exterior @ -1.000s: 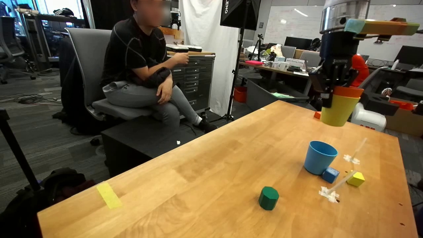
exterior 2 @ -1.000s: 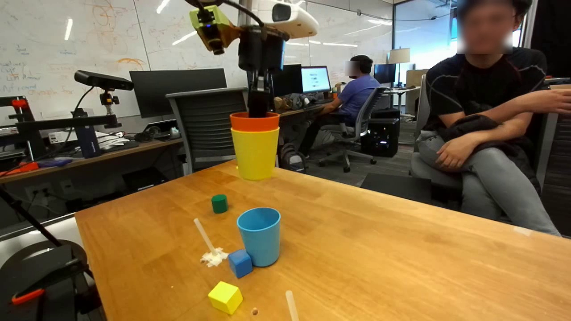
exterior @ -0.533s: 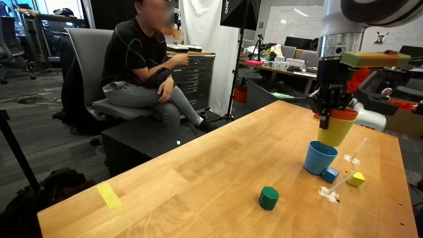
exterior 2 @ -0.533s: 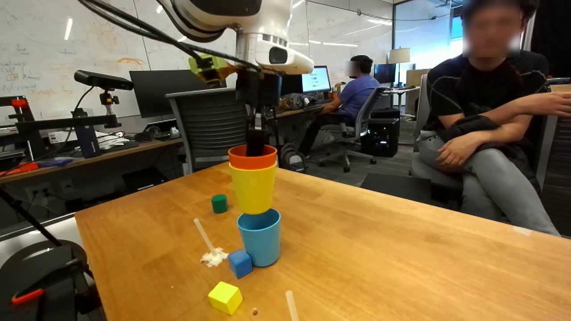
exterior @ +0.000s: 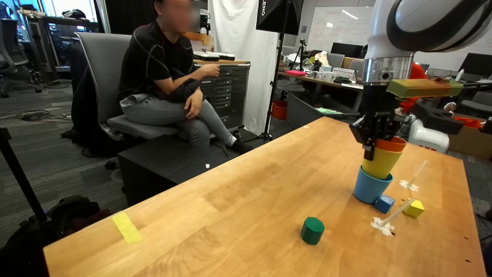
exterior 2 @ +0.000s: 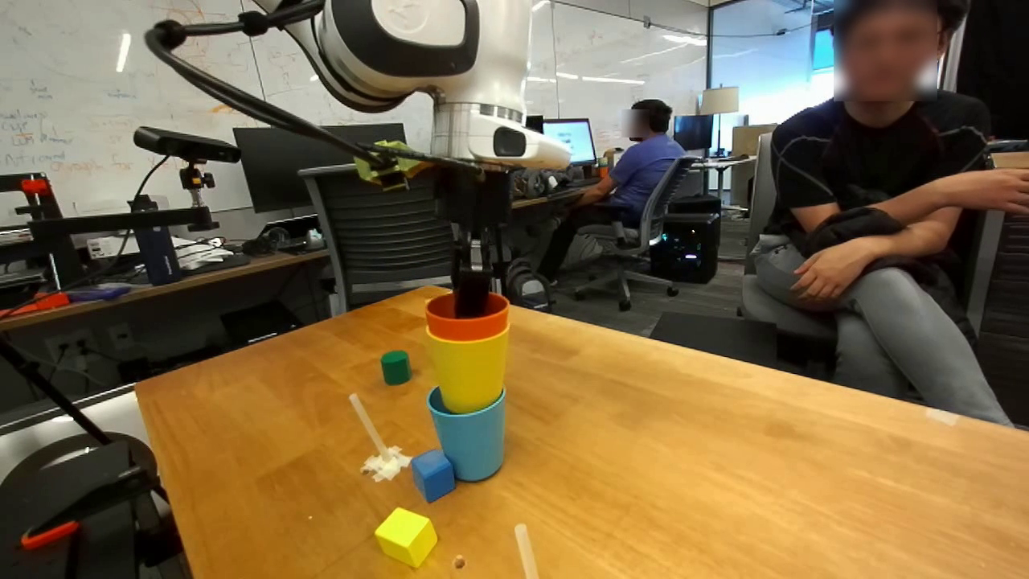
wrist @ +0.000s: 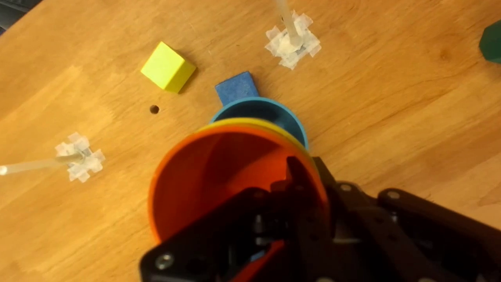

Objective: Pick up the orange cup, place it into the yellow cup, and finally place both into the blue cup

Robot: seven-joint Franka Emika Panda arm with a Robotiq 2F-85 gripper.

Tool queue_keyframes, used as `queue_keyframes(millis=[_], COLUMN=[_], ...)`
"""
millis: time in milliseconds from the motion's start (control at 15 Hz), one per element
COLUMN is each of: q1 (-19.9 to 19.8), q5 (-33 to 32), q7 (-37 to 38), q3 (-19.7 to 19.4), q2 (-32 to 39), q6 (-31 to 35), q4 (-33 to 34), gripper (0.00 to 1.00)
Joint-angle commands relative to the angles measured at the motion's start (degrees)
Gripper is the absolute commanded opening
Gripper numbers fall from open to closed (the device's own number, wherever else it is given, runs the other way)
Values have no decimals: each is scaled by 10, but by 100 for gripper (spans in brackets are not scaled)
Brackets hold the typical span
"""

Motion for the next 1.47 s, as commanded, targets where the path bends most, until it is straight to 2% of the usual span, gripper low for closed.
queue_keyframes(millis=[0, 1333, 1400], q1=[-2, 1, 1], q5=[-4, -5, -6], q7=[-9, -3, -3], q3=[5, 2, 1], q2=[0, 29, 29], q6=[17, 64, 66], q4=[-8, -22, -23], gripper=[2, 2, 5])
